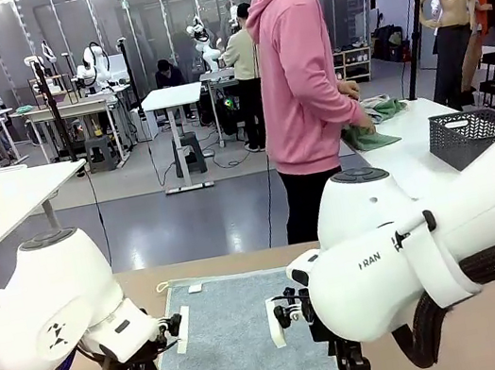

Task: Fold the towels and place them in the basket.
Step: When a person lays out a Towel with hook on the table, fold it in half twice.

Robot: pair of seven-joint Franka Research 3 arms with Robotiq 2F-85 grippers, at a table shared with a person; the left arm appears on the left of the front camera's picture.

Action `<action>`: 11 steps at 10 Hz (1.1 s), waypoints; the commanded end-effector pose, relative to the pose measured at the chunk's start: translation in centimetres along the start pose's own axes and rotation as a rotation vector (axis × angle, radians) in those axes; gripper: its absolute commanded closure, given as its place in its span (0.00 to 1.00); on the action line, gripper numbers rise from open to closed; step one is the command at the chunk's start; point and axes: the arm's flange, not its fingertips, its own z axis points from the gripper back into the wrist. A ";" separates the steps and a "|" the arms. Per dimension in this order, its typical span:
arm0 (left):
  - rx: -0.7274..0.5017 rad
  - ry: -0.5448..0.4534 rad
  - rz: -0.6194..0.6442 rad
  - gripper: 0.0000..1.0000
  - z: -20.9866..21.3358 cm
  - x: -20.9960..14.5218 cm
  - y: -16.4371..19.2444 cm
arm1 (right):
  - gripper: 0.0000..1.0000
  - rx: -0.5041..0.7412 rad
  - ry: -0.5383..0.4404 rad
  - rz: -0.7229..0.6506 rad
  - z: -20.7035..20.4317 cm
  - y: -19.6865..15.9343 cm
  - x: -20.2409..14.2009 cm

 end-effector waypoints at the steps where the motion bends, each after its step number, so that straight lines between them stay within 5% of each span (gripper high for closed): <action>1: 0.003 -0.027 -0.035 0.00 -1.3 -3.7 -5.6 | 0.00 -0.016 -0.012 0.013 -0.8 0.3 -0.7; 11: -0.060 -0.014 -0.048 0.00 -2.5 -3.1 -5.5 | 0.00 0.008 -0.001 0.035 -2.6 -3.1 -0.1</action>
